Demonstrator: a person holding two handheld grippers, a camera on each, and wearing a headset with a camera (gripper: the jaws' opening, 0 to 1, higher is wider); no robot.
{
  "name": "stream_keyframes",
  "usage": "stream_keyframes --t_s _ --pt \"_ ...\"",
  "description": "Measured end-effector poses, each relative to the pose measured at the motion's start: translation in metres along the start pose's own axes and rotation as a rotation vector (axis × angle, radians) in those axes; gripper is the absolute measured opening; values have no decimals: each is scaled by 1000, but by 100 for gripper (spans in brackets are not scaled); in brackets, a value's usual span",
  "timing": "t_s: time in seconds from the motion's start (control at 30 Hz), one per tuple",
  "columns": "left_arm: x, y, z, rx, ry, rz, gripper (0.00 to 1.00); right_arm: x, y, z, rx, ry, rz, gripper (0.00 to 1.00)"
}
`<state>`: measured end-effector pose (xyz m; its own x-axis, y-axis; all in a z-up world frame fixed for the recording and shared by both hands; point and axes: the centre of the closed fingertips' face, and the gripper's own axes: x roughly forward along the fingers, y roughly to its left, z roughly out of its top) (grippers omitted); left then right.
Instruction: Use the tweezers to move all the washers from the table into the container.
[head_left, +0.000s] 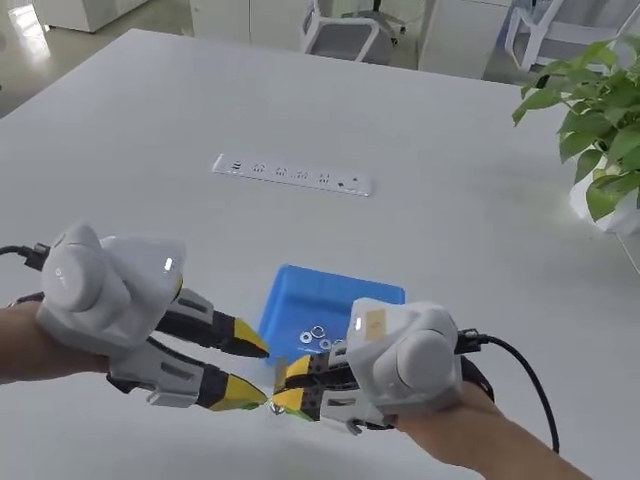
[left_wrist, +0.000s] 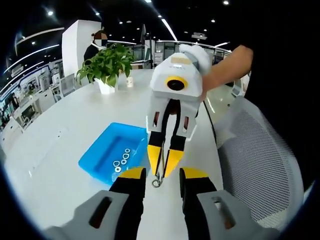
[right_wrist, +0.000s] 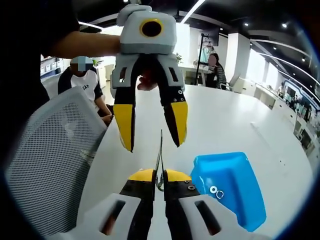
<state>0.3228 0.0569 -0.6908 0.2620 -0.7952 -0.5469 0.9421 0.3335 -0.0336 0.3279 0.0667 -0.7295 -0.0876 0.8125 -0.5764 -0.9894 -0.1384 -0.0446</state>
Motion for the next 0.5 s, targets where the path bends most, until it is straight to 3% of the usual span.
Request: stream_keyframes --t_s 0.2,0.27,0.5 --pt "-3 -2 2 -29 -33 30 41 -14 -3 9 -4 -10 -10 7" --pt "-4 0 3 -53 -42 43 48 -18 -4 11 5 -17 -8 7" --pt "-6 2 7 -75 -72 74 61 -34 -15 20 3 -29 -33 7"
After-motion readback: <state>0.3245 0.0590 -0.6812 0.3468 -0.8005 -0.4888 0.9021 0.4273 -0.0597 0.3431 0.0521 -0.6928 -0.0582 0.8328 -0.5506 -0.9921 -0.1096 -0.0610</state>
